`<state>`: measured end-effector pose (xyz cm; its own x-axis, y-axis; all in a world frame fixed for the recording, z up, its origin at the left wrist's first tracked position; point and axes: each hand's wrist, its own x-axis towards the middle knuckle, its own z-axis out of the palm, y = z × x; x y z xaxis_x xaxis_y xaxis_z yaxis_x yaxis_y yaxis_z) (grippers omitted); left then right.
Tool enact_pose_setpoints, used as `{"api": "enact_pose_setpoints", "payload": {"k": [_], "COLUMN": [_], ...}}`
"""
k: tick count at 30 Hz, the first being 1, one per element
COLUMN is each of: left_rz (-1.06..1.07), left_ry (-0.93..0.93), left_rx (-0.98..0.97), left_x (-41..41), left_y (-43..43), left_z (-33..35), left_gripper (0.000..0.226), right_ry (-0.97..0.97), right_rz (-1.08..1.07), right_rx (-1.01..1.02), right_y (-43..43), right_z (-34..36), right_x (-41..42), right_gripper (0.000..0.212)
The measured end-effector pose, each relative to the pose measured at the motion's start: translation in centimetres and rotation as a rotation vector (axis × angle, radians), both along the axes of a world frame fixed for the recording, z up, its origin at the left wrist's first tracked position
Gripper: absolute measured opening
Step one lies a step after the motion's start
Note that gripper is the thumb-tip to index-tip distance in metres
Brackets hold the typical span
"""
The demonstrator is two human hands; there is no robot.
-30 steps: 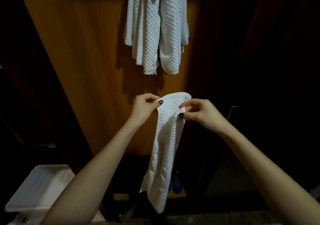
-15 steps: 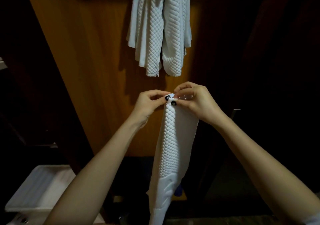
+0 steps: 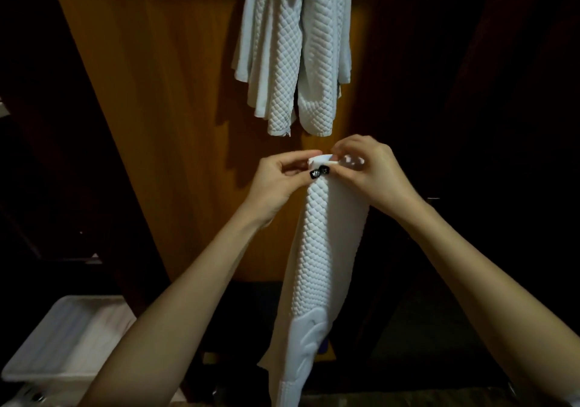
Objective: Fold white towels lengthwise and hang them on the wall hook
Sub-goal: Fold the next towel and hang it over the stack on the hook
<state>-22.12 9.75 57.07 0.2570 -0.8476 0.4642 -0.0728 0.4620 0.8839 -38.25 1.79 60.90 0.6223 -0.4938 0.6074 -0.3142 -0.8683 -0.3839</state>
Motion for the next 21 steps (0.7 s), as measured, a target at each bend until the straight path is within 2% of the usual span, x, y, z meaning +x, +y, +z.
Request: {"api": "enact_pose_setpoints", "payload": {"k": [2,6,9,12,16,18,21], "left_rz": [0.019,0.011,0.074,0.222,0.279,0.256,0.243], "left_ry": [0.038,0.104,-0.005,-0.207,-0.614,-0.604,-0.530], "left_rx": [-0.015,-0.073,-0.095,-0.212,-0.280,-0.275,-0.287], "left_x": [0.5,2.4,2.9,3.3,4.8,5.3,5.5], "left_y": [-0.3,-0.6,-1.0,-1.4,-2.0,-2.1,-2.8], "left_z": [0.6,1.7,1.7,1.9,2.3,1.7,1.0], "left_gripper": [0.036,0.039,0.045,0.051,0.064,0.066,0.053], "right_ry": [0.057,0.211,0.243,0.121,-0.112,-0.187,-0.267], "right_rz": [-0.070,0.050,0.035,0.034,0.010,0.004,0.005], "right_rx": [0.027,0.290,0.197,0.131,0.095,0.101,0.117], "right_y": [-1.4,-3.1,-3.3,-3.2,-3.4,-3.9,-4.7], "right_z": [0.7,1.8,2.5,3.3,3.7,4.0,4.6], "right_x": [-1.3,-3.8,-2.9,-0.8,1.7,2.3,2.8], "right_gripper": [0.026,0.023,0.016,0.020,0.025,0.022,0.022]}}
